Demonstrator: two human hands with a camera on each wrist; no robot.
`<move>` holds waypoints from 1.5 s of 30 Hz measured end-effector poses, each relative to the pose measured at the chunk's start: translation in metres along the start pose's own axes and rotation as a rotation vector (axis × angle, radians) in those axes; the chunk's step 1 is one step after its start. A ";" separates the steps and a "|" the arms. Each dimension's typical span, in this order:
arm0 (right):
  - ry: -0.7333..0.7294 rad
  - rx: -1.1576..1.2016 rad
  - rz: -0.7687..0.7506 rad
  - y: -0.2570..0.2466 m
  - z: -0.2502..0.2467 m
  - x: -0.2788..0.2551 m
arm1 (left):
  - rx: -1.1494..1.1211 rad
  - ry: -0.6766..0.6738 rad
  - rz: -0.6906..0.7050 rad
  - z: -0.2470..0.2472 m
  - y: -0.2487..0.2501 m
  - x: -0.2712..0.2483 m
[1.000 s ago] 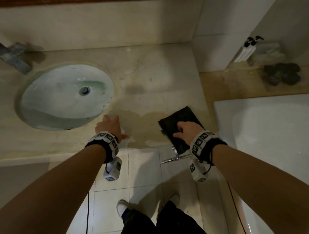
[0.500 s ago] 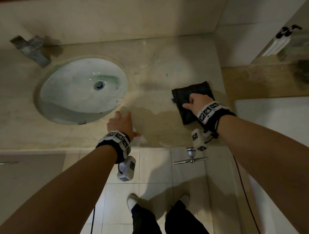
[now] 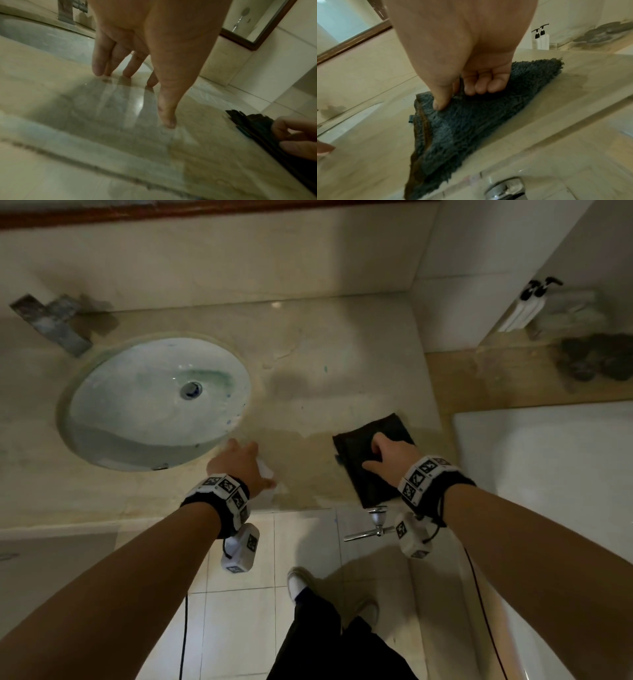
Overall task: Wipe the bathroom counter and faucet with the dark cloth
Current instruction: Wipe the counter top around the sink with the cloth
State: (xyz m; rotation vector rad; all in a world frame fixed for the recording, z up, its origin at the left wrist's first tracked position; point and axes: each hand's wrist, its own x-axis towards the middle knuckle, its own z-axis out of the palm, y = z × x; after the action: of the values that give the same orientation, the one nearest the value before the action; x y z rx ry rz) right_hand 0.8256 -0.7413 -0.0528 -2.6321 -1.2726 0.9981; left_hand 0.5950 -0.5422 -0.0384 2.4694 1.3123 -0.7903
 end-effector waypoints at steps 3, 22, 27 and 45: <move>-0.023 -0.009 0.012 -0.005 -0.001 0.002 | 0.038 0.006 0.026 -0.016 -0.010 0.015; 0.031 0.105 0.113 -0.016 -0.039 0.076 | 0.066 0.020 0.138 -0.047 0.003 0.083; 0.110 0.143 0.087 -0.013 -0.066 0.128 | 0.098 0.028 0.126 -0.046 0.005 0.086; -0.117 -0.015 0.047 -0.011 -0.028 0.045 | 0.071 -0.014 0.100 -0.052 0.010 0.078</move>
State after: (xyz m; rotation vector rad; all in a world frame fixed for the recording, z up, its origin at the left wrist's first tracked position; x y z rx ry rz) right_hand 0.8547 -0.6960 -0.0506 -2.6626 -1.2505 1.1700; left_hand 0.6568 -0.4711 -0.0397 2.5569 1.1649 -0.8424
